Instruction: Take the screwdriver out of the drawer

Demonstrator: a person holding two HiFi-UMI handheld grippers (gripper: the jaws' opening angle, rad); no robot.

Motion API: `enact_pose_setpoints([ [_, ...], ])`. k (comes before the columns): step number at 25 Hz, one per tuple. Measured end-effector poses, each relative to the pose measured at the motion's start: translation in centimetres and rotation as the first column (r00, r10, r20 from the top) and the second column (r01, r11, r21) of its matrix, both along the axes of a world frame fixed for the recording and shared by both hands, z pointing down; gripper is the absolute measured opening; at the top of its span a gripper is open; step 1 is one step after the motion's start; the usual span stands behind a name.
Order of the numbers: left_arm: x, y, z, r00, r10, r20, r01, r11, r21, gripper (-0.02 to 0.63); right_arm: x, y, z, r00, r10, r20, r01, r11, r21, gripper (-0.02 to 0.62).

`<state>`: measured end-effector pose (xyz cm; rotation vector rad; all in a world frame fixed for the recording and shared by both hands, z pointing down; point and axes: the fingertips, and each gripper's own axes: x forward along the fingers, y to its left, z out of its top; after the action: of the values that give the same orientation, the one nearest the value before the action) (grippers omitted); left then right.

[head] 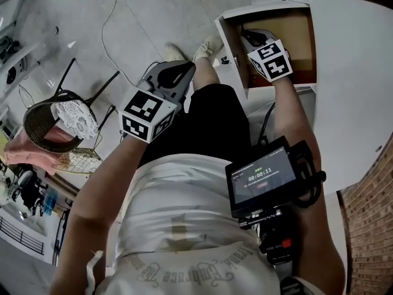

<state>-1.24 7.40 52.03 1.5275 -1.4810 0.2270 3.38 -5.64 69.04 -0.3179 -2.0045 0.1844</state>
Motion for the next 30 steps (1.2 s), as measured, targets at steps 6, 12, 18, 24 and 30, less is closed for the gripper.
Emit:
enact_pose_setpoints([
  [6, -0.5, -0.7, 0.1, 0.999, 0.042, 0.007, -0.042, 0.999, -0.001, 0.021, 0.1, 0.0, -0.4, 0.996, 0.086, 0.023, -0.086, 0.996, 0.012, 0.067],
  [12, -1.3, -1.5, 0.3, 0.995, 0.093, 0.03, -0.093, 0.996, 0.004, 0.021, 0.5, -0.1, -0.6, 0.985, 0.166, 0.041, -0.167, 0.986, 0.022, 0.067],
  [18, -2.5, -1.7, 0.1, 0.989, 0.14, 0.053, -0.141, 0.99, 0.008, 0.021, -0.1, 1.0, -1.5, 0.978, 0.193, 0.073, -0.196, 0.98, 0.028, 0.067],
  [24, -3.4, -2.8, -0.3, 0.983, 0.169, 0.071, -0.171, 0.985, 0.013, 0.021, -0.7, 1.6, -2.5, 0.969, 0.23, 0.096, -0.231, 0.973, 0.008, 0.067],
  [30, -5.0, -3.9, -0.6, 0.979, 0.182, 0.094, -0.186, 0.982, 0.033, 0.021, -1.4, 2.7, -2.8, 0.958, 0.263, 0.118, -0.265, 0.964, 0.0, 0.067],
])
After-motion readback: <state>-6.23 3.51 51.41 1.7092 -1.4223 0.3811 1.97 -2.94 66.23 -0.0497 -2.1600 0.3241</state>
